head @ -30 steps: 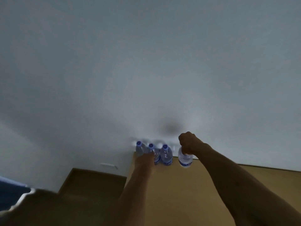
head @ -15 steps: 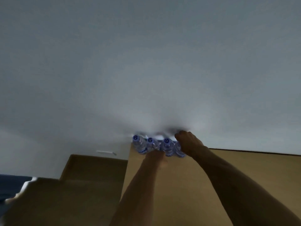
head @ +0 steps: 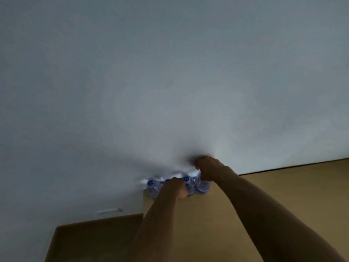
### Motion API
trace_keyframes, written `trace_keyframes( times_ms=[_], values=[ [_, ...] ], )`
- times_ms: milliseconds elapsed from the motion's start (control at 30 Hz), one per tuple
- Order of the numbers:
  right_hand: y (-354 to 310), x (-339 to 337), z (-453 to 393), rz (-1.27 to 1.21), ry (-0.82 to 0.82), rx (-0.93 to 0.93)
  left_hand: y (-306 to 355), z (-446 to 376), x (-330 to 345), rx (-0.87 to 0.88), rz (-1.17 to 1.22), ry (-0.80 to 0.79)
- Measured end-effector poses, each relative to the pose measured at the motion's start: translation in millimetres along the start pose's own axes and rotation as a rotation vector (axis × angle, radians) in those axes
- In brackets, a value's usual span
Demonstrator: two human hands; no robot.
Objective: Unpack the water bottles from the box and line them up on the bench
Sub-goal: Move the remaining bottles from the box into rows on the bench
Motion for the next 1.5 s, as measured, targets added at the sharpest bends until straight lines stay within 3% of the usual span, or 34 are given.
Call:
trace_keyframes(
  times_ms=[200, 367, 533, 633, 833, 1067, 1500],
  values=[
    [-13.6, -32.2, 21.7, 0.01, 0.037, 0.179, -3.1, 11.8, -37.4, 0.074, -0.076, 0.062],
    [-25.2, -48.1, 45.7, 0.02, 0.176, 0.231, 4.8, 19.7, -67.6, 0.12, -0.169, 0.152],
    [-1.4, -70.8, 78.4, -0.023, 0.336, 0.329, 36.5, 29.2, -92.0, 0.057, -0.254, 0.296],
    [26.6, -78.7, 104.1, -0.042, 0.376, 0.424, 67.0, 32.2, -101.4, 0.116, -0.282, 0.356],
    [91.2, -81.2, 162.4, -0.126, 0.404, 0.59, 146.6, 40.8, -115.9, 0.327, -0.353, 0.468],
    [180.1, -86.5, 243.6, -0.227, 0.508, 0.712, 253.9, 48.3, -117.5, 0.43, -0.415, 0.501],
    [379.8, -31.7, 428.3, -0.246, 0.565, 0.994, 521.0, 100.4, -21.0, 0.691, -0.477, 0.506]
  ],
)
Point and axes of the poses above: each hand's wrist, its own z-axis away from the middle knuckle, its own x-axis out of the palm, y = z × x, the point moved 3 cm from there along -z, towards the middle knuckle, and after that the axes turned 9 degrees about x, right-handed, at the moved point
